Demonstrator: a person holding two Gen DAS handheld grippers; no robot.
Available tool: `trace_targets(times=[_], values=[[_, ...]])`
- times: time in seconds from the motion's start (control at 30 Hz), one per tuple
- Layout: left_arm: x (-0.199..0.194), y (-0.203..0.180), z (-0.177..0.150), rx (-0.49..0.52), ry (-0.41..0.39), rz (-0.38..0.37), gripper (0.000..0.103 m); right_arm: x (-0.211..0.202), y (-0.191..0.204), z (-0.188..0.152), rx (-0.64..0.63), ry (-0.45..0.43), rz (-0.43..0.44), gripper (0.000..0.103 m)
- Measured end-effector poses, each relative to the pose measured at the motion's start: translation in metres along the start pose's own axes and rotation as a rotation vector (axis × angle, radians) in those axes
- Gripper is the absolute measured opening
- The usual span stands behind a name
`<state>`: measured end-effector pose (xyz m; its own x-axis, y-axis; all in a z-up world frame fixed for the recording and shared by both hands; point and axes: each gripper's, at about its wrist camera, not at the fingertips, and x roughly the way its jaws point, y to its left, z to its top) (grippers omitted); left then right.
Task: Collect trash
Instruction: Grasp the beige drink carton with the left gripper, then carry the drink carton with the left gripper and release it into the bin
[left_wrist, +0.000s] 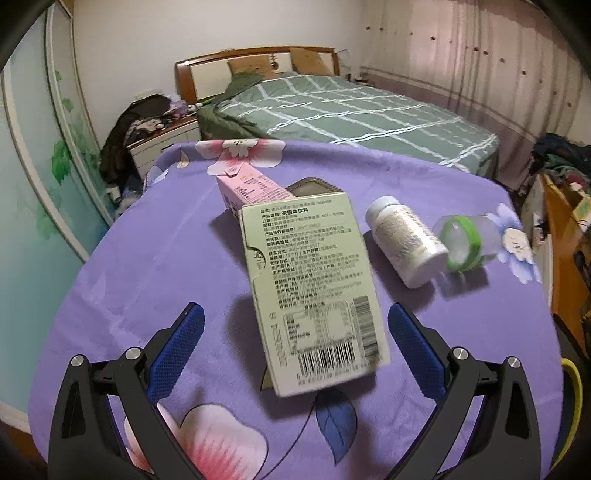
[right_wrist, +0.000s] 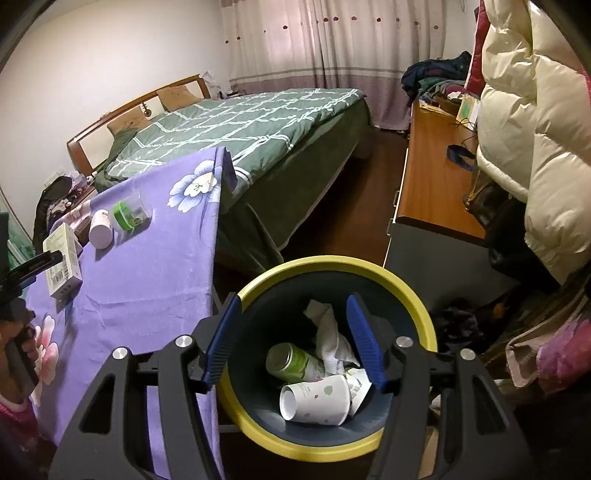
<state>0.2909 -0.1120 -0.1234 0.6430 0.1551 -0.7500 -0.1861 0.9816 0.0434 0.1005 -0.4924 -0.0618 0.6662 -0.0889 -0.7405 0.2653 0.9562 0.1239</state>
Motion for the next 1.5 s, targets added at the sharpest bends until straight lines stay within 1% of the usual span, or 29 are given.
trace_targets(times=[0.1, 0.23, 0.37, 0.5, 0.63, 0.77, 0.8, 0.83, 0.87, 0.9, 1.07, 1.23, 1.33, 1.43, 1.5], values=[[0.012, -0.002, 0.002, -0.021, 0.013, 0.020, 0.098, 0.004, -0.003, 0.000, 0.012, 0.005, 0.000, 0.057], [0.020, -0.004, 0.007, -0.034, 0.001, 0.049, 0.098, 0.008, -0.007, -0.001, 0.030, 0.010, 0.004, 0.057], [0.025, -0.007, 0.011, -0.048, 0.013, 0.047, 0.098, 0.012, -0.007, -0.002, 0.033, 0.019, 0.007, 0.057], [0.024, -0.008, 0.012, -0.063, 0.006, 0.047, 0.098, 0.014, -0.008, -0.004, 0.035, 0.023, 0.008, 0.057], [0.027, -0.011, 0.010, -0.057, 0.014, 0.058, 0.098, 0.014, -0.008, -0.004, 0.033, 0.023, 0.009, 0.057], [0.038, -0.010, 0.010, -0.049, 0.027, 0.063, 0.098, 0.014, -0.008, -0.004, 0.030, 0.022, 0.009, 0.057], [0.039, -0.010, 0.009, -0.043, 0.023, 0.060, 0.095, 0.013, -0.007, -0.005, 0.028, 0.021, 0.010, 0.057], [0.041, -0.011, 0.009, -0.031, 0.020, 0.050, 0.083, 0.013, -0.007, -0.005, 0.026, 0.022, 0.010, 0.057], [0.044, -0.010, 0.009, -0.023, 0.025, 0.041, 0.076, 0.013, -0.006, -0.006, 0.024, 0.022, 0.011, 0.057], [0.045, -0.009, 0.008, -0.020, 0.034, 0.023, 0.074, 0.014, -0.006, -0.007, 0.023, 0.024, 0.011, 0.057], [0.028, -0.003, 0.003, 0.001, 0.015, -0.029, 0.073, 0.013, -0.010, -0.010, 0.035, 0.022, 0.002, 0.057], [-0.013, -0.014, -0.008, 0.070, -0.033, -0.099, 0.072, 0.009, -0.019, -0.013, 0.056, 0.016, -0.014, 0.057], [-0.047, -0.034, -0.015, 0.137, -0.073, -0.172, 0.072, 0.006, -0.025, -0.015, 0.069, 0.012, -0.021, 0.057], [-0.070, -0.053, -0.018, 0.180, -0.089, -0.246, 0.072, 0.001, -0.031, -0.018, 0.075, 0.006, -0.030, 0.057], [-0.088, -0.071, -0.022, 0.228, -0.104, -0.306, 0.072, -0.003, -0.034, -0.020, 0.076, 0.002, -0.036, 0.057]])
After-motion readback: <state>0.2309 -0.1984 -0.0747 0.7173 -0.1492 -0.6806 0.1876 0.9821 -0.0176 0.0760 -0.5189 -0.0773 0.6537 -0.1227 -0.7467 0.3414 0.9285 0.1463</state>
